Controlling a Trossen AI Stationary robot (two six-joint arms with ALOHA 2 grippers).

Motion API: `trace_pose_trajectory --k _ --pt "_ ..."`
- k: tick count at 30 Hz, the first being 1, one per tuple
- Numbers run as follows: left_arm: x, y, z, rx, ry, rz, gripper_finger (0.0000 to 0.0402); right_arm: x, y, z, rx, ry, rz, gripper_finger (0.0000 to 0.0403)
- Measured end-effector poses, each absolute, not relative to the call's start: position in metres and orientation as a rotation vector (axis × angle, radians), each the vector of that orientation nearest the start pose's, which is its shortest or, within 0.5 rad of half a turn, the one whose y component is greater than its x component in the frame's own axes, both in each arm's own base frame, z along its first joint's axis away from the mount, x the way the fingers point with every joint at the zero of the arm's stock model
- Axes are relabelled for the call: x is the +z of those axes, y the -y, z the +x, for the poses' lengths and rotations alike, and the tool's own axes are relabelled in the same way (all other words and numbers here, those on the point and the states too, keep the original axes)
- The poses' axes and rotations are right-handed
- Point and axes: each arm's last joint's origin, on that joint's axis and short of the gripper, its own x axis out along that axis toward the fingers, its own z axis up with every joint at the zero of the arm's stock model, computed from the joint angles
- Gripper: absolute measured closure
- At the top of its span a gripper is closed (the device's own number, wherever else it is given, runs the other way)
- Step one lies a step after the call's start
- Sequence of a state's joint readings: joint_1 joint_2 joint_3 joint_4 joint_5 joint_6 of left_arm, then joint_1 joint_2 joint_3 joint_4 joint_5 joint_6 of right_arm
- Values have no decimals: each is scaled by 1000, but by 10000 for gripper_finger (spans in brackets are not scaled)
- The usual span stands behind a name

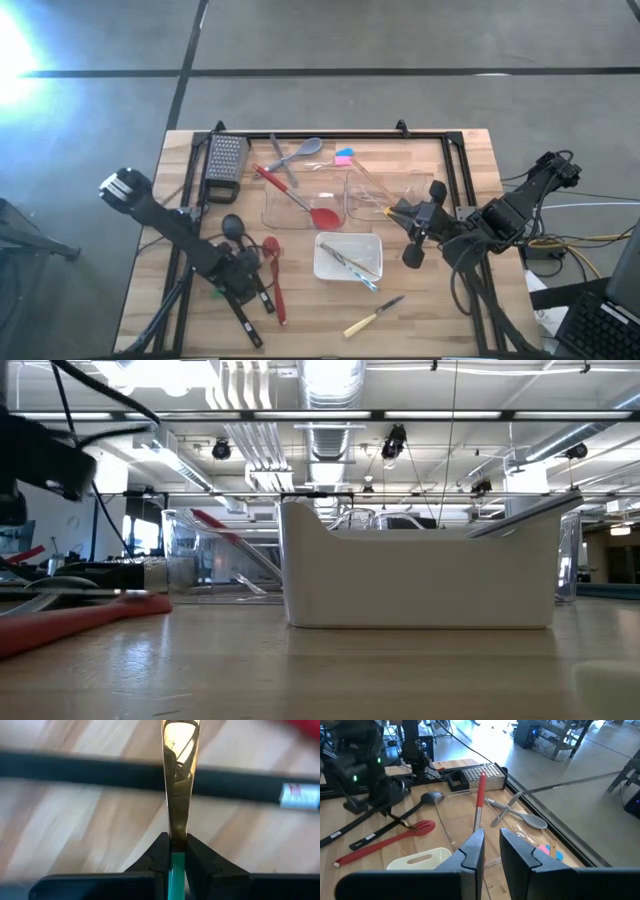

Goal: Pick & Place Kitchen Items
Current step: Put the green table knife into the white bin

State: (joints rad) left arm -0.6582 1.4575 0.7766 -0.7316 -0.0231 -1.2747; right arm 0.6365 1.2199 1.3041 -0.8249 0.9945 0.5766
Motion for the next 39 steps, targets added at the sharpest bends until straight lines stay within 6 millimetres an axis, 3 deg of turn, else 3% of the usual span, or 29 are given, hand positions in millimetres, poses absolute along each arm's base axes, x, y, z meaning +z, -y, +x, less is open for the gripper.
trace_pose_trajectory --k 7,16,24,32,39 --pt "213 129 172 285 -1222 -602 365 375 -117 199 -467 -388 16 351" --pt "276 96 157 377 -551 -327 365 374 -118 201 -476 -385 10 351" --pt "308 84 171 386 -185 -58 365 368 -125 222 -630 -279 -15 351" --pt "324 59 199 21 62 67 365 347 -130 260 -685 -282 -42 351" --pt "328 27 222 -211 180 84 365 346 -135 270 -682 -242 5 351"
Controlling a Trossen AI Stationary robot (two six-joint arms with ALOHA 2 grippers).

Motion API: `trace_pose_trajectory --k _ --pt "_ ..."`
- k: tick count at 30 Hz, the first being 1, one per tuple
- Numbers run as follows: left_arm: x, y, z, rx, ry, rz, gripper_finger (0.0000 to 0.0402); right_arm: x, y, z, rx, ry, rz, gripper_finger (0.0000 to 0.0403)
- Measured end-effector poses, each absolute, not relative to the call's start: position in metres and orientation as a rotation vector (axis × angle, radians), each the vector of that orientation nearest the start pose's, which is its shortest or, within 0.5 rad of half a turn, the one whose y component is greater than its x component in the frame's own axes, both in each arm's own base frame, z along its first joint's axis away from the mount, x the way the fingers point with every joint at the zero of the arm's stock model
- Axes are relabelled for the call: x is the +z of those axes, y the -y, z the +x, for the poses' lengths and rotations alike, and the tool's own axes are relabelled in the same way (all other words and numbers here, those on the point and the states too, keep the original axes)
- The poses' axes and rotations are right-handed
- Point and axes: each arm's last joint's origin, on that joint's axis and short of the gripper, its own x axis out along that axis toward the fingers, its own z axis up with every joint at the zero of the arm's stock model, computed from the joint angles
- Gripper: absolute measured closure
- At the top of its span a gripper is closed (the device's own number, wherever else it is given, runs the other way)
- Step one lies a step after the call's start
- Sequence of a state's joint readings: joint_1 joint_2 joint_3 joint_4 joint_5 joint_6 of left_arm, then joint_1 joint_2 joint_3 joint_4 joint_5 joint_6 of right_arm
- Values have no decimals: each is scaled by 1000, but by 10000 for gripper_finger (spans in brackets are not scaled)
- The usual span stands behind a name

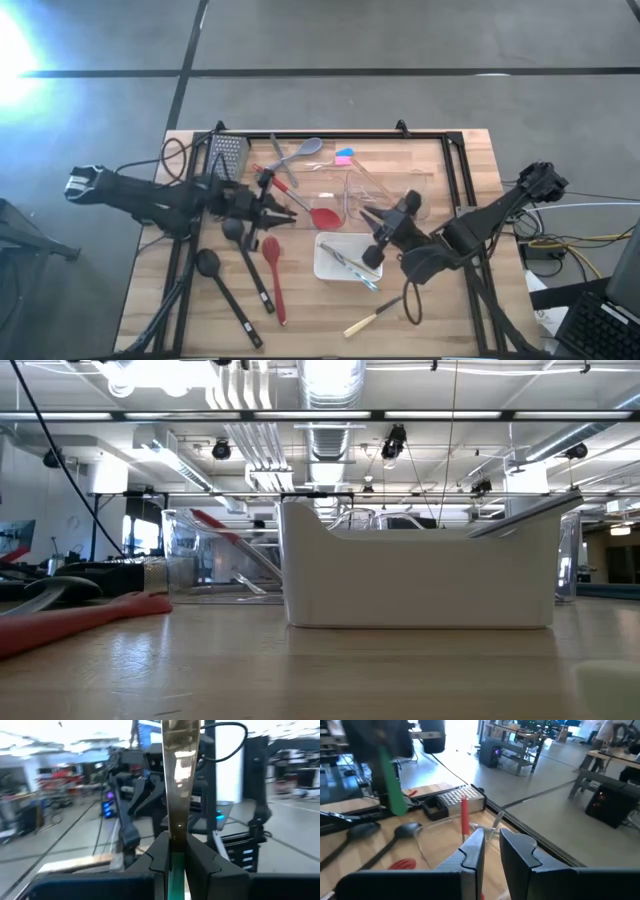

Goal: Pick & Place Kitchen Items
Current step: Put the green table knife into the white bin

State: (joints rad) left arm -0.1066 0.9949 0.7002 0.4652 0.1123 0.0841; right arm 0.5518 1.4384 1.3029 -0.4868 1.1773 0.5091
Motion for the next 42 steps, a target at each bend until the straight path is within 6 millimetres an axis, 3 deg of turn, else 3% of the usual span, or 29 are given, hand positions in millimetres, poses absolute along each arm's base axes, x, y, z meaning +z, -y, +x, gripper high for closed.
trace_pose_trajectory --k 11,22,29,35,42 --pt "329 -9 274 -435 299 104 365 359 -136 285 -490 -211 53 336" --pt "349 -12 326 -608 313 119 365 361 -125 294 -418 -217 68 256" --pt "353 -14 346 -646 314 115 365 362 -125 295 -410 -214 56 220" --pt "354 -15 355 -656 314 119 365 362 -125 295 -411 -213 54 224" --pt "356 -18 359 -649 324 133 365 363 -124 295 -413 -210 50 270"
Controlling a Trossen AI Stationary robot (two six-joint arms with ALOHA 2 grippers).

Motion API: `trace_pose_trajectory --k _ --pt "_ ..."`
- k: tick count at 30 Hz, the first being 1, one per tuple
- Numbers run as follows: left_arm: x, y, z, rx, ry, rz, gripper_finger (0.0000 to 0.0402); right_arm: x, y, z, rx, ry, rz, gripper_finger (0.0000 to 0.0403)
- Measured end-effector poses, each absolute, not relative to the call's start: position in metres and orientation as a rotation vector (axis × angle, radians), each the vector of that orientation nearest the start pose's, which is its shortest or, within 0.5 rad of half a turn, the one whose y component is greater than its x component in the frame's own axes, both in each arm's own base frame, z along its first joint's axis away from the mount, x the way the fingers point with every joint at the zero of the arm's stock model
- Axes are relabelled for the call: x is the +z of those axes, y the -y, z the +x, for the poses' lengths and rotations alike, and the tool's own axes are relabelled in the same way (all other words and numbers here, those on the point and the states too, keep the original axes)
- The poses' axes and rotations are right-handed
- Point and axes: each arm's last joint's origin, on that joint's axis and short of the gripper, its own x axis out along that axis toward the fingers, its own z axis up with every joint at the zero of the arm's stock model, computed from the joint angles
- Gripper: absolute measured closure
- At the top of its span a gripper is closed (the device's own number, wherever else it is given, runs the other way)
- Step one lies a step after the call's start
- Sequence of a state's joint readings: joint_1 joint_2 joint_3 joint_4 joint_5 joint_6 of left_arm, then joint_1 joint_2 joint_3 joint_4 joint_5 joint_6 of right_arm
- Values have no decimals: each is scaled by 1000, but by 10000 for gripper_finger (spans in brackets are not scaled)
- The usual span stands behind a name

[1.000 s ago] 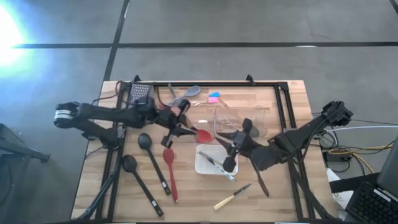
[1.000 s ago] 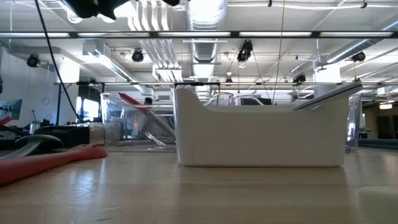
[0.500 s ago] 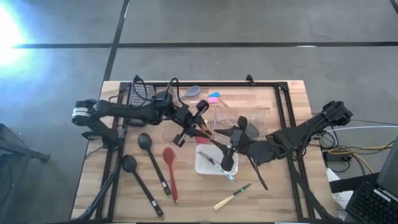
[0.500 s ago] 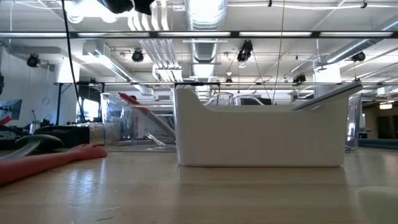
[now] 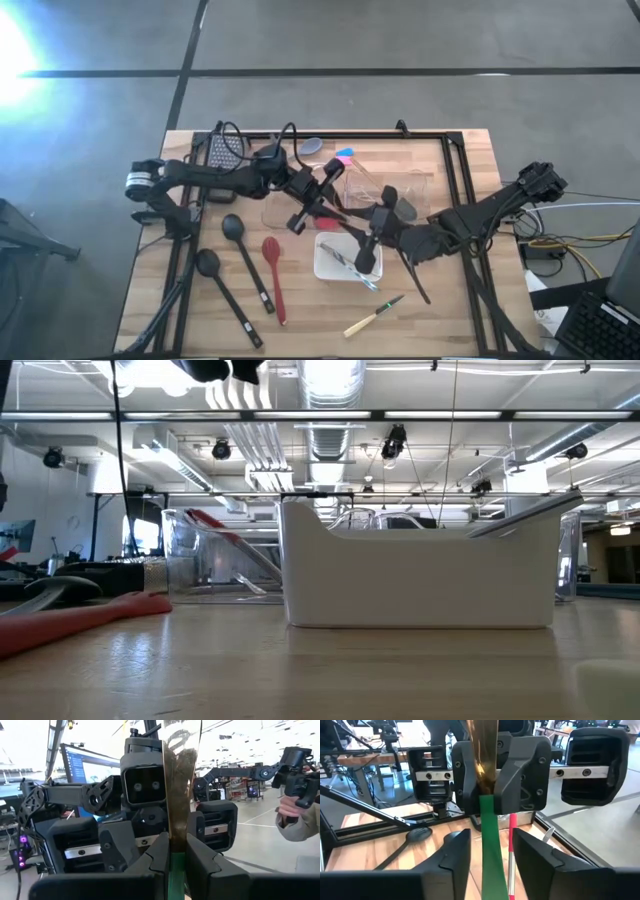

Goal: Pick & Place Kitchen Items
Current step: Put the green table knife into the white bin

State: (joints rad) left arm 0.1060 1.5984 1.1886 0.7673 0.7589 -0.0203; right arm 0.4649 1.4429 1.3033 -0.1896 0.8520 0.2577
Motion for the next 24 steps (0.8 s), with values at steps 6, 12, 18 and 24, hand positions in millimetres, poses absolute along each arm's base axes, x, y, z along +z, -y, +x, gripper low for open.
trace_pose_trajectory --k 6,12,18,24 --pt "357 -18 363 -662 328 140 365 361 -118 301 -387 -214 66 339" --pt "353 -20 365 -683 303 124 365 356 -118 306 -378 -238 15 370" --pt "355 -25 362 -671 255 29 337 362 -115 302 -374 -231 18 370" --pt "361 -45 345 -613 112 -32 234 378 -108 283 -391 -279 48 370"
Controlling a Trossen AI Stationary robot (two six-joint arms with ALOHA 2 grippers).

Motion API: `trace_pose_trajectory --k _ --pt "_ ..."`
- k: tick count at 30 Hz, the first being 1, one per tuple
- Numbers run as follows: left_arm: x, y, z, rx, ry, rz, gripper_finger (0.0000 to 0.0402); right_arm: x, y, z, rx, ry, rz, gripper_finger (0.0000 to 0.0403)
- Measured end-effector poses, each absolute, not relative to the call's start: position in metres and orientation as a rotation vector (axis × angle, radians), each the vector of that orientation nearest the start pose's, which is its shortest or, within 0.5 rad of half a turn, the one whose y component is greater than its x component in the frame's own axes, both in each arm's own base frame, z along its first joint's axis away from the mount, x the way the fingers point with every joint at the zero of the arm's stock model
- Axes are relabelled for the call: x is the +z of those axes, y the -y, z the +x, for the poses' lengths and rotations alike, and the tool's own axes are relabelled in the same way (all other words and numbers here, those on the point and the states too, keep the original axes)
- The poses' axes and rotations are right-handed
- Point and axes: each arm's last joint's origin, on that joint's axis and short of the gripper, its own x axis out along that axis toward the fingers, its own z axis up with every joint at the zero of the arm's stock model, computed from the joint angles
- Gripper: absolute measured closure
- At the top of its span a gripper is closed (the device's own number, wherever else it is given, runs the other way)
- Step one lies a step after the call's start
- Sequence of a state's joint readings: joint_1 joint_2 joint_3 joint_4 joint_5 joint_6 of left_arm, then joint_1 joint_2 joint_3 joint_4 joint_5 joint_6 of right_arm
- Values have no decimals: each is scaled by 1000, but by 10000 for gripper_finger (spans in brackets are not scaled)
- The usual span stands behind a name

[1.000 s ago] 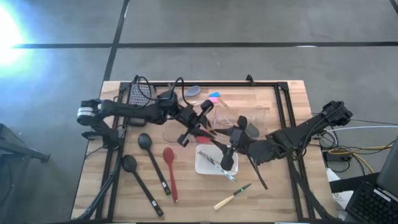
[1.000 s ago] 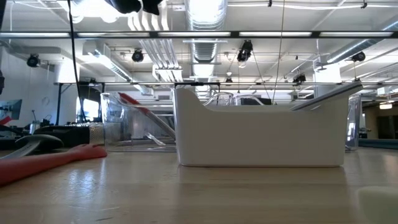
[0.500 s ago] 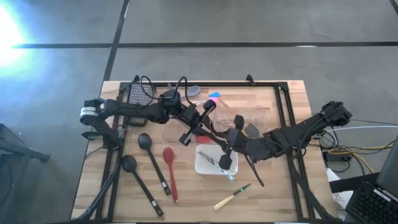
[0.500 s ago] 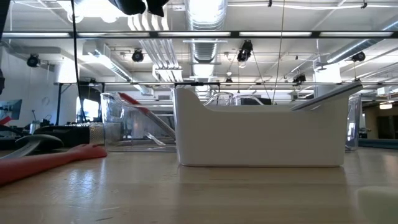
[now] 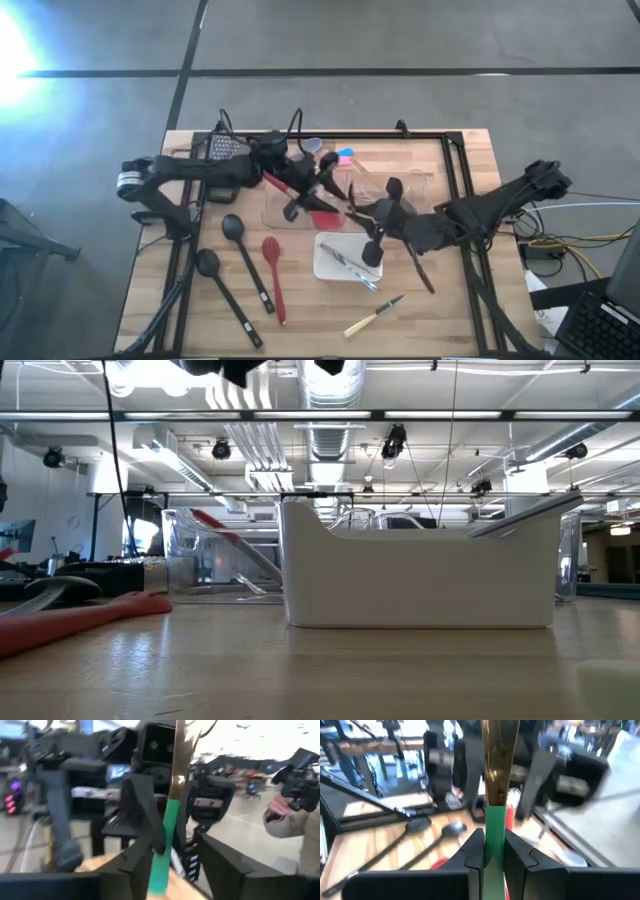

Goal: Pick & Place Kitchen Items
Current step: Put the green table knife into the white bin

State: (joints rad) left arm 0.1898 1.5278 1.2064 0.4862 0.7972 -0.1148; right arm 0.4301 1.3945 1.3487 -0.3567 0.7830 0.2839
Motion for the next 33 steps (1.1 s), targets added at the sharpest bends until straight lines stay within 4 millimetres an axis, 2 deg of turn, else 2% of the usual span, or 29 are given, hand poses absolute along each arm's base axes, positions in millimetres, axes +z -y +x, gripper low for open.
trace_pose_trajectory --k 4,8,12,16,23,26,33 --pt "370 -63 316 -512 -23 -75 200 376 -102 272 -413 -384 104 370" --pt "380 -72 282 -292 -130 -29 194 373 -91 270 -372 -502 234 370" --pt "392 -69 255 -103 -173 68 198 361 -79 282 -340 -633 321 370" --pt "403 -64 236 -62 -157 100 198 346 -69 298 -270 -773 386 370" --pt "411 -60 219 -40 -146 106 198 321 -73 317 -129 -1069 542 370" --pt "410 -60 219 -40 -156 103 198 314 -78 325 -75 -1165 595 370" --pt "402 -60 221 -45 -215 84 197 289 -85 333 -77 -1442 750 370"
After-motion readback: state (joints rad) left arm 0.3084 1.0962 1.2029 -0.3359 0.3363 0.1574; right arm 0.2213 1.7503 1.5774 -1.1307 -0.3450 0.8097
